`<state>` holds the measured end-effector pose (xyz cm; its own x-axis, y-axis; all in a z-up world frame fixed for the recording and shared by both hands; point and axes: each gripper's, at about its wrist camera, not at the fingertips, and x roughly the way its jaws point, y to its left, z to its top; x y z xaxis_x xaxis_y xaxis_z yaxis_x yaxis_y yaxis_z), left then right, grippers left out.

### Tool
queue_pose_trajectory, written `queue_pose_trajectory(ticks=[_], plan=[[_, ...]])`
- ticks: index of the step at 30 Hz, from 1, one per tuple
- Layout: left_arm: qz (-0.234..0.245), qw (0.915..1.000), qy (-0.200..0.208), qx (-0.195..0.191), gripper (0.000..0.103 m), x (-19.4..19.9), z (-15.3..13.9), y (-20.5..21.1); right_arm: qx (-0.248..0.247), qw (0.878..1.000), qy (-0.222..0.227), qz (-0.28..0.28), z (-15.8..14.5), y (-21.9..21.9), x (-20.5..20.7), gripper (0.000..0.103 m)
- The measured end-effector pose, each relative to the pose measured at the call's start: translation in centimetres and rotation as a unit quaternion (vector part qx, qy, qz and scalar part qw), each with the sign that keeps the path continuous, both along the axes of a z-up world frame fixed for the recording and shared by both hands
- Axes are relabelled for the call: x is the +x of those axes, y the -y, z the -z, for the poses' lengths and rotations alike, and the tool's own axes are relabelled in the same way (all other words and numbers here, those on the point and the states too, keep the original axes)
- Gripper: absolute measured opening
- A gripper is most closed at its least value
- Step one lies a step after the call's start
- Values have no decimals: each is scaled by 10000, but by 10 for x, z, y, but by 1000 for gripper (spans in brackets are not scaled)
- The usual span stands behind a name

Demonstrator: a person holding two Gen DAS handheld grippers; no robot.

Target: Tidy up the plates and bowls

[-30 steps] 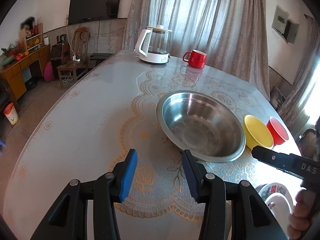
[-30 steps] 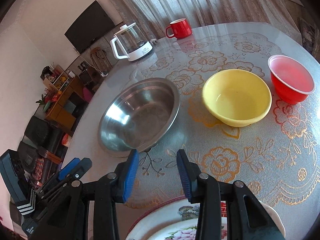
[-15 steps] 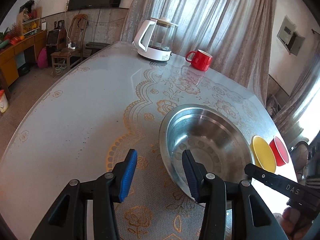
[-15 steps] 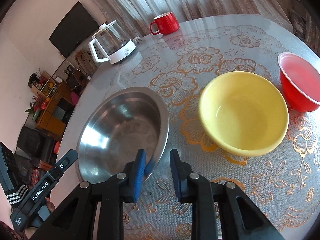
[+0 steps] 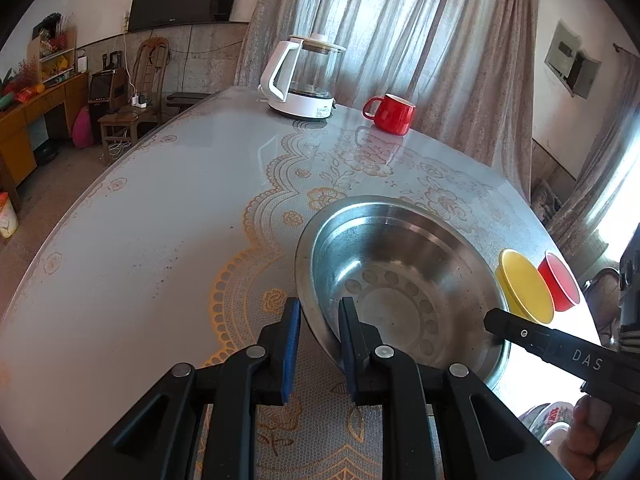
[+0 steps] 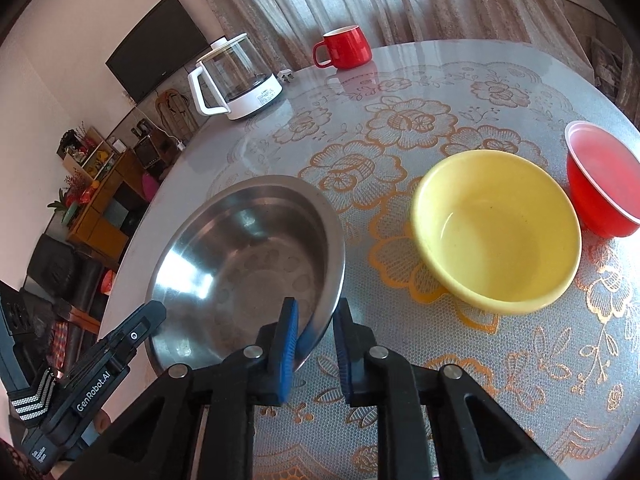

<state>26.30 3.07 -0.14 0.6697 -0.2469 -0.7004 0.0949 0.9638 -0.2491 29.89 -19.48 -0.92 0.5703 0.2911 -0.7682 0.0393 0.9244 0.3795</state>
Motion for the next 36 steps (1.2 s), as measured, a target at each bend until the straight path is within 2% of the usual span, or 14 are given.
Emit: queue_pose_trajectory(ticks=[24,32,34,36], plan=[[-330,9992,123,199,20,-95,-7,-24,-62,9983,-54,-582,0,-33,-55,17],[-288,9994,121,158,19,-111,-10,-24,19,9976,-69,-693,-1,-37,-72,17],[-142,9998,146,25,18,-115,-12,-22,48,9972,-40,-741,-4,-38,-75,17],[-134,9997,195,102,18,-117,-15,-17,106,9967,-10,-807,-6,-40,-78,17]])
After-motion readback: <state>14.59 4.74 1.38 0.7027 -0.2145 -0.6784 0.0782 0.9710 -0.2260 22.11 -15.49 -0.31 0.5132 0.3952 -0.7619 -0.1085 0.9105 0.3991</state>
